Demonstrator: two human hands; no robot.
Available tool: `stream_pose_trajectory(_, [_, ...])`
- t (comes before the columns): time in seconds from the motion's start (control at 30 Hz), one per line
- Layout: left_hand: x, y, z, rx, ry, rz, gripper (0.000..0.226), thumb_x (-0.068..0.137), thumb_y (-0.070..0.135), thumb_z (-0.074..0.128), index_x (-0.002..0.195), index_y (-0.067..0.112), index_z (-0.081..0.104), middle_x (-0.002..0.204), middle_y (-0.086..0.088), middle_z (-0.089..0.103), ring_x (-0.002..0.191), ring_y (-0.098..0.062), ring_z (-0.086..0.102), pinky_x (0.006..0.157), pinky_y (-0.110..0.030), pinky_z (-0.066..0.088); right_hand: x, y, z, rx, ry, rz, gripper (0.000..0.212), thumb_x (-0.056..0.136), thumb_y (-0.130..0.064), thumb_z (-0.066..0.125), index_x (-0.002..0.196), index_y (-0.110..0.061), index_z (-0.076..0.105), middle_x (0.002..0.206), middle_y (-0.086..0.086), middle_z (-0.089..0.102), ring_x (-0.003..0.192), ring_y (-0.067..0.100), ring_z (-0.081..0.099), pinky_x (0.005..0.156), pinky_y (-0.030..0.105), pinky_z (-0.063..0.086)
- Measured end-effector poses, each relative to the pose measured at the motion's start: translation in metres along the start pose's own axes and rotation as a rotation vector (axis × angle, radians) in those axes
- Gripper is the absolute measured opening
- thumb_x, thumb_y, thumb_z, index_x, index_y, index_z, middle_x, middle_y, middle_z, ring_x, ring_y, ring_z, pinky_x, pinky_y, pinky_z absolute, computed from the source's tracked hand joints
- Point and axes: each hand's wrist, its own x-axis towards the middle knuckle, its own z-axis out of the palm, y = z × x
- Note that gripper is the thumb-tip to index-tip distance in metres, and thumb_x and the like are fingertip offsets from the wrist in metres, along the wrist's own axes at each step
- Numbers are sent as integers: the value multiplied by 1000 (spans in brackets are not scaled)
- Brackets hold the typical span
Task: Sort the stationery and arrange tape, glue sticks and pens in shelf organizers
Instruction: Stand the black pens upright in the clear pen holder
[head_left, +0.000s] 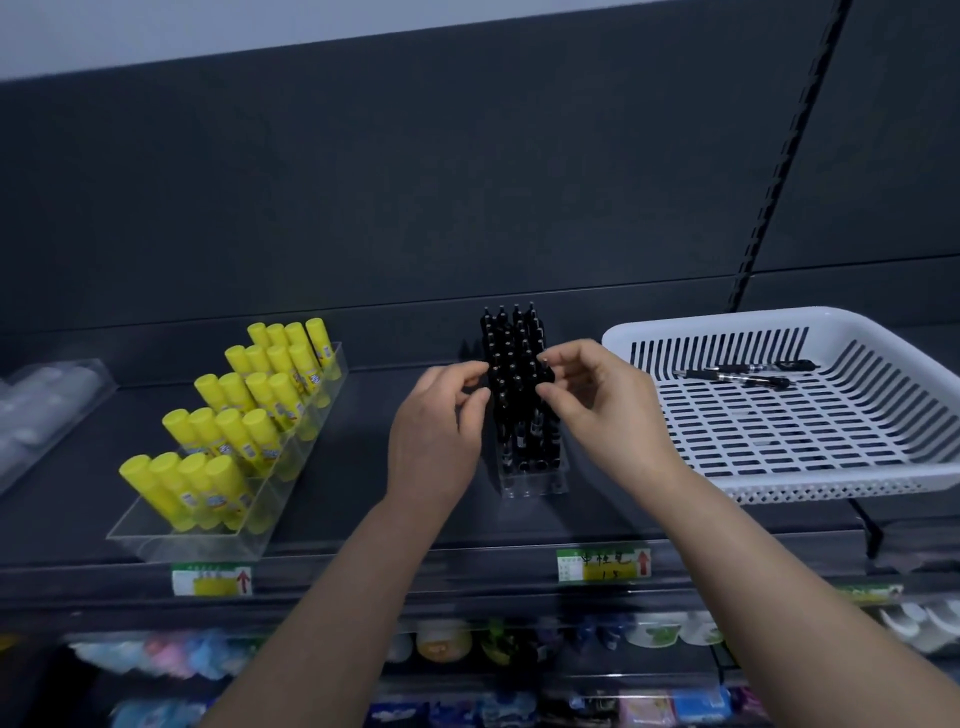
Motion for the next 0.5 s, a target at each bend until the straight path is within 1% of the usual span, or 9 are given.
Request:
stream_pose_trajectory(0.1, [3, -2, -3, 6, 7, -8, 22, 91, 13, 60, 112, 16, 66, 99, 10, 57, 77, -1, 56, 75, -32, 53, 2, 0, 3, -9, -12, 7, 22, 81, -13, 72, 97, -25, 64, 81, -10, 64, 75, 1, 60, 73, 13, 48])
stream_pose_trajectory(0.2, [5, -2, -6, -20, 28, 15, 20, 90, 12, 60, 108, 17, 67, 100, 10, 59, 79, -1, 58, 74, -32, 54, 2, 2, 6, -65, -60, 3, 22, 80, -14, 72, 96, -27, 63, 80, -13, 62, 75, 0, 59, 72, 13, 48])
stream_pose_trajectory(0.37, [10, 4, -7, -81, 56, 64, 19, 89, 8, 59, 104, 16, 68, 100, 9, 60, 81, -1, 60, 73, -31, 54, -4, 10, 18, -187, -178, 10, 25, 79, -11, 73, 98, -22, 63, 80, -11, 62, 71, 6, 61, 75, 25, 52])
stream_pose_trajectory(0.43, [12, 7, -8, -94, 67, 89, 19, 89, 7, 59, 103, 16, 69, 100, 9, 60, 82, -2, 60, 73, -28, 53, -3, 11, 20, -216, -172, 14, 25, 78, -14, 73, 99, -22, 62, 81, -12, 62, 73, 5, 61, 76, 27, 52])
stream_pose_trajectory(0.5, [13, 11, -8, -102, 72, 113, 20, 89, 5, 58, 102, 15, 69, 101, 8, 61, 82, -3, 60, 73, -27, 52, -2, 12, 20, -250, -181, 20, 30, 78, -19, 75, 103, -23, 60, 83, -12, 62, 76, 7, 62, 78, 30, 52])
